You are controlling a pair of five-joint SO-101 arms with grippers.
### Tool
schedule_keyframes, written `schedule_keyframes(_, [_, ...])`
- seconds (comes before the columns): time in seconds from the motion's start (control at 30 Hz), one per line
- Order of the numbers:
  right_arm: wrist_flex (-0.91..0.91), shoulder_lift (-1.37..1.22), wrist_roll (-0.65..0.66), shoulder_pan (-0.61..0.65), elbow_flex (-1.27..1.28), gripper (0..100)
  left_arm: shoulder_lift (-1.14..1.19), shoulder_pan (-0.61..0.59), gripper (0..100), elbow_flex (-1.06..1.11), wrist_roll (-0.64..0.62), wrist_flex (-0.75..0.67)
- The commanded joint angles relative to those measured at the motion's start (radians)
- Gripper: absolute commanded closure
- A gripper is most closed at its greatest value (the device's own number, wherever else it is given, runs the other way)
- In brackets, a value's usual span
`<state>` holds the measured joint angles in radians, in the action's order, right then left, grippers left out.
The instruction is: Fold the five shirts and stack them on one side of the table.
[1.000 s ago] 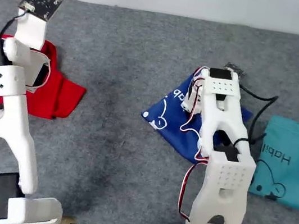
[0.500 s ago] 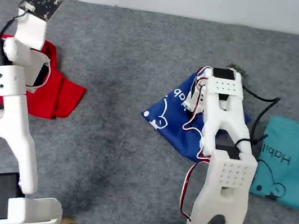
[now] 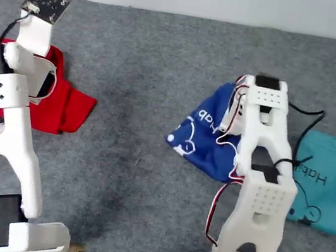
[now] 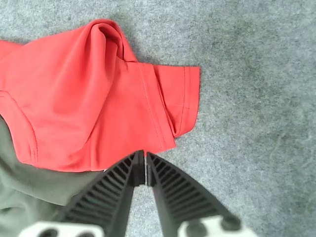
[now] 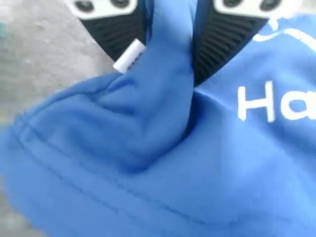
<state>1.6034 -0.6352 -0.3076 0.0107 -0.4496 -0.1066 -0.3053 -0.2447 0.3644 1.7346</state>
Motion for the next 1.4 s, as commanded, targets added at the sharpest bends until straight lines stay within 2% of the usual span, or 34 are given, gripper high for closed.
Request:
schedule_keyframes(0.0, [0.065,0.18,0.094,-0.015,-0.021,99.0,-0.049,-0.002,99,-0.004,0.006,0.018])
schedule_keyframes(0.3, [0.186,0.406,0.305,-0.065,-0.021,99.0,-0.049,-0.003,99,-0.004,0.006,0.018])
schedule_keyframes(0.6, [0.191,0.568,0.557,-0.321,-0.015,99.0,-0.049,-0.005,99,-0.004,0.006,0.018])
schedule_keyframes(0.83, [0.189,0.572,0.74,-0.495,-0.015,99.0,-0.049,-0.002,99,-0.004,0.006,0.018])
schedule_keyframes(1.37, [0.137,0.398,1.114,-0.736,0.012,99.0,-0.049,-0.002,99,-0.004,0.005,0.018])
